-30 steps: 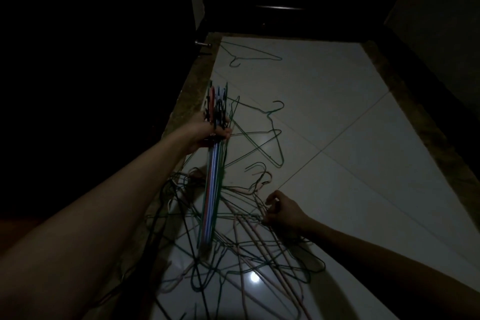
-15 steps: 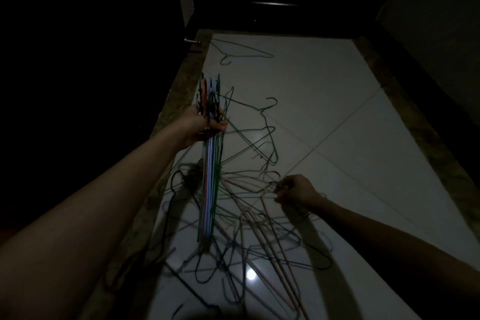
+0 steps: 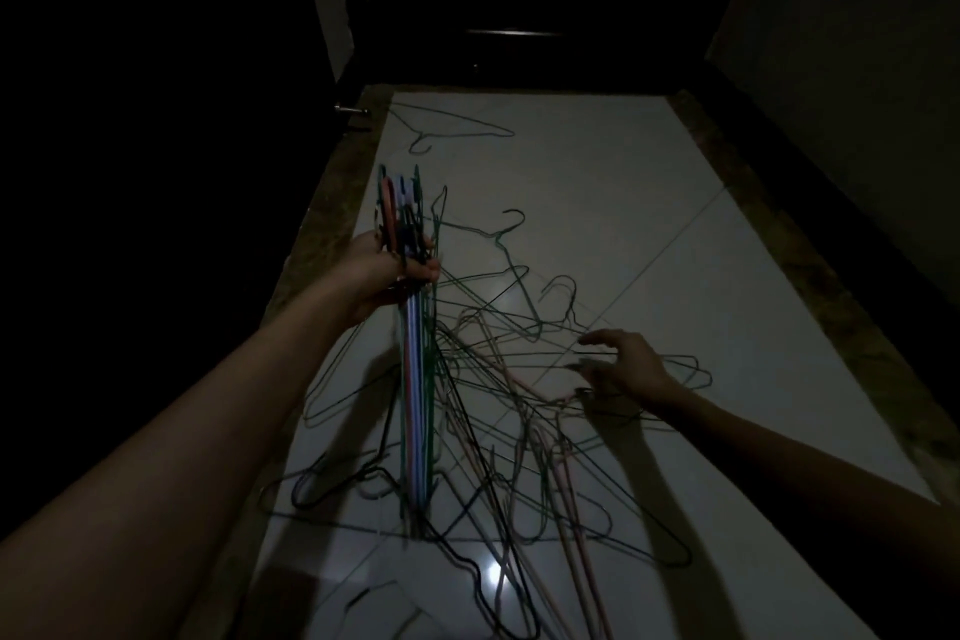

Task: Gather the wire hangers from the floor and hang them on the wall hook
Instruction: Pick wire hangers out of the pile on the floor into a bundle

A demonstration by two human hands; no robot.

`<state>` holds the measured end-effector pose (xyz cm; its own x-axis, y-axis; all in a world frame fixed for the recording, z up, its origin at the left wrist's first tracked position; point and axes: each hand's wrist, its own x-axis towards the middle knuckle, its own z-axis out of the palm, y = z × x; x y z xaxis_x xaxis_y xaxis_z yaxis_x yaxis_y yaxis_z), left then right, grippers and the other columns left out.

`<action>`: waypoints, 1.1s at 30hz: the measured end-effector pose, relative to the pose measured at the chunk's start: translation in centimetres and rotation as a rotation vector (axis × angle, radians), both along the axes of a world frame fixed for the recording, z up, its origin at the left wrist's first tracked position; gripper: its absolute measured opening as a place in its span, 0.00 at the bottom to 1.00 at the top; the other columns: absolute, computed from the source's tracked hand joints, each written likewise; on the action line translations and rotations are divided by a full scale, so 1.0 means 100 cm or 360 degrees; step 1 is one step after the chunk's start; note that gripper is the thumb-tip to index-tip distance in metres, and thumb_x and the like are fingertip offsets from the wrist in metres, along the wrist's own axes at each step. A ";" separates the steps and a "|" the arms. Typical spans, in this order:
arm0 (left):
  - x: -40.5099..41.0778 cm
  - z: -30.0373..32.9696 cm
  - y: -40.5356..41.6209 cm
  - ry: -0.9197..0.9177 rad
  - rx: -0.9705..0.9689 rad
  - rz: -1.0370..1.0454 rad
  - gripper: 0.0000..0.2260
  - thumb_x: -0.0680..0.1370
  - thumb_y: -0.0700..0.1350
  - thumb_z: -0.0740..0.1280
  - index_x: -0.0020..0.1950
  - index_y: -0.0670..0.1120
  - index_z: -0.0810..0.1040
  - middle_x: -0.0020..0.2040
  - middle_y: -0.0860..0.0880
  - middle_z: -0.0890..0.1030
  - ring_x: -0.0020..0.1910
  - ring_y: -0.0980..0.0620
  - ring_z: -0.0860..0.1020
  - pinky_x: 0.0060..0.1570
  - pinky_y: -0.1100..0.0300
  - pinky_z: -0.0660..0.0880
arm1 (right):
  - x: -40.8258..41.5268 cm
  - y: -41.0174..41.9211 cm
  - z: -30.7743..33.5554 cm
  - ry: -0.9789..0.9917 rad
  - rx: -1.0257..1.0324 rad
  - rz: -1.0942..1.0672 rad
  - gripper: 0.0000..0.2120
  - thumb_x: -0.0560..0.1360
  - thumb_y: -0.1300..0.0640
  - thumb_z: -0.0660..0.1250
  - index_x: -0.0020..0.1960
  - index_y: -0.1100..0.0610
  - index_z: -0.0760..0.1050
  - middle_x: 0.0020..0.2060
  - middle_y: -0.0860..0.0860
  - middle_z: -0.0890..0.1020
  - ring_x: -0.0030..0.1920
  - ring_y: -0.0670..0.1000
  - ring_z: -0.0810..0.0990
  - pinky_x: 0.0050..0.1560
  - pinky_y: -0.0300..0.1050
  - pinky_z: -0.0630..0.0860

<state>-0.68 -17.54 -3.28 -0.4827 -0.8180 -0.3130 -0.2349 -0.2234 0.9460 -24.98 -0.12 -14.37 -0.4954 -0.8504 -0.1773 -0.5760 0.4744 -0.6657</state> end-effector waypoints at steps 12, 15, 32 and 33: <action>-0.002 0.004 0.007 -0.0027 -0.0011 -0.0030 0.16 0.70 0.26 0.67 0.51 0.44 0.77 0.43 0.47 0.81 0.39 0.56 0.81 0.32 0.65 0.77 | 0.062 -0.008 -0.029 -0.0067 0.0248 0.0399 0.17 0.70 0.64 0.71 0.58 0.57 0.78 0.55 0.53 0.81 0.55 0.50 0.79 0.56 0.44 0.76; -0.002 0.006 0.010 -0.0043 -0.0032 -0.0044 0.15 0.70 0.26 0.66 0.46 0.45 0.76 0.41 0.48 0.81 0.39 0.56 0.81 0.33 0.65 0.77 | 0.066 -0.006 -0.033 0.0087 0.0328 0.0479 0.18 0.68 0.60 0.74 0.58 0.55 0.77 0.55 0.53 0.81 0.55 0.51 0.79 0.55 0.46 0.77; -0.002 0.017 0.011 -0.0152 -0.0124 -0.0114 0.15 0.71 0.27 0.67 0.46 0.47 0.76 0.43 0.48 0.81 0.42 0.53 0.80 0.41 0.60 0.76 | 0.026 -0.015 0.021 0.0348 -0.0102 0.0272 0.06 0.74 0.60 0.68 0.48 0.60 0.81 0.45 0.56 0.77 0.47 0.56 0.78 0.48 0.47 0.73; -0.002 0.018 0.011 -0.0148 -0.0123 -0.0091 0.15 0.71 0.27 0.67 0.46 0.47 0.76 0.42 0.48 0.81 0.42 0.53 0.80 0.41 0.60 0.76 | 0.023 -0.016 0.026 0.0355 -0.0130 0.0226 0.06 0.74 0.60 0.67 0.49 0.60 0.81 0.46 0.57 0.77 0.47 0.55 0.77 0.47 0.46 0.72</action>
